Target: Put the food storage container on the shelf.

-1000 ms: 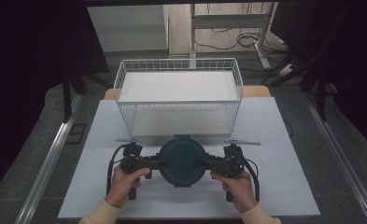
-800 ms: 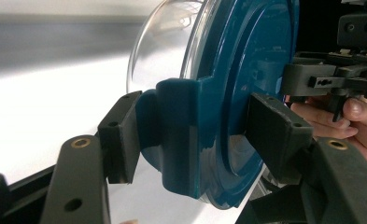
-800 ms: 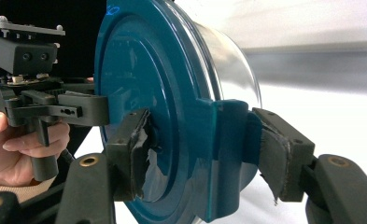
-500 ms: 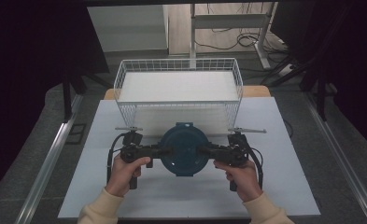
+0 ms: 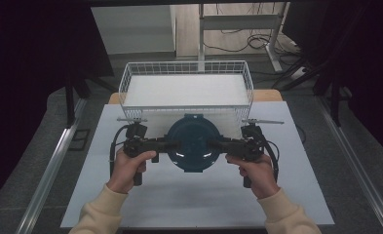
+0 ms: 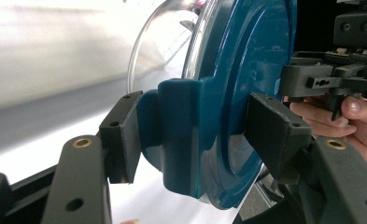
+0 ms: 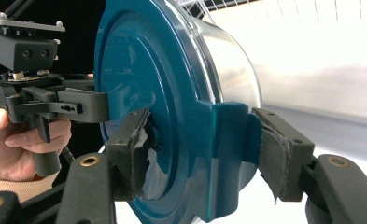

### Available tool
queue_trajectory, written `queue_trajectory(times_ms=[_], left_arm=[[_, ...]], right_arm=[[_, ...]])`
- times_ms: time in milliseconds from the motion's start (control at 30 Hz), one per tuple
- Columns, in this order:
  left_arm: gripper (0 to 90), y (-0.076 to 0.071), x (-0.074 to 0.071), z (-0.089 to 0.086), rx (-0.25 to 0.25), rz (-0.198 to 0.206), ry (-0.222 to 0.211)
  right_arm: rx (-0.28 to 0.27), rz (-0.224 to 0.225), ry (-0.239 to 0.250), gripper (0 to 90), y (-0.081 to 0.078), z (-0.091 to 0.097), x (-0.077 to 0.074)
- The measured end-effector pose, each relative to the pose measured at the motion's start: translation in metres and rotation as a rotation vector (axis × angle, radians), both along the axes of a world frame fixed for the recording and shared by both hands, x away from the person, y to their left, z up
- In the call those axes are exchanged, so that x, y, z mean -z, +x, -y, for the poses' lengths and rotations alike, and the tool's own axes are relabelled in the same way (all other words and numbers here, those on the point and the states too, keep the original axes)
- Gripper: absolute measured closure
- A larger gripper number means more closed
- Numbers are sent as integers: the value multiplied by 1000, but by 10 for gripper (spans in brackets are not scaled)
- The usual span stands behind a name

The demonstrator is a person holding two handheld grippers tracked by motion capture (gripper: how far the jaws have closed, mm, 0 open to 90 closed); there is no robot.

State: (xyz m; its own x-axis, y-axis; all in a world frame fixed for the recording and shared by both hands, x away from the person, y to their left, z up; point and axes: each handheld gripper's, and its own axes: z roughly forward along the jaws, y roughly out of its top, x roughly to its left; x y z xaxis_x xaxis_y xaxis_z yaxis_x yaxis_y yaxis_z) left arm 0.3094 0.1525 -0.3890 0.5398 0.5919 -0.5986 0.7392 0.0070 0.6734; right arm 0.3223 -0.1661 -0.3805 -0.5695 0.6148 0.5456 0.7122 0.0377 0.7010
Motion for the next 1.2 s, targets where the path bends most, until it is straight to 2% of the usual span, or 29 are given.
queue_trajectory(times_ms=[33,133,167,233,333,467,633,733,1200], left_arm=[[391,3,-6,-1,-2,7,-3],[393,5,-13,-2,-3,13,-8],[393,8,-19,-3,-5,21,-11],[394,9,-22,-4,-9,24,-16],[395,15,-32,-5,-14,31,-18],[395,20,-40,-7,-17,39,-19],[394,30,-54,-8,-16,56,-12],[395,36,-63,-10,-19,67,-9],[393,50,-84,-14,-33,83,-11]], right_arm=[[-1,6,2,397,4,0,-8],[-3,13,2,397,6,-1,-14],[-5,20,0,398,9,-2,-22],[-8,26,-3,398,11,-2,-24],[-12,34,-1,398,18,-4,-37],[-17,39,-3,398,24,-5,-44],[-24,56,-6,398,37,-8,-61],[-26,61,-4,398,42,-9,-67],[-38,93,-8,398,60,-14,-90]])
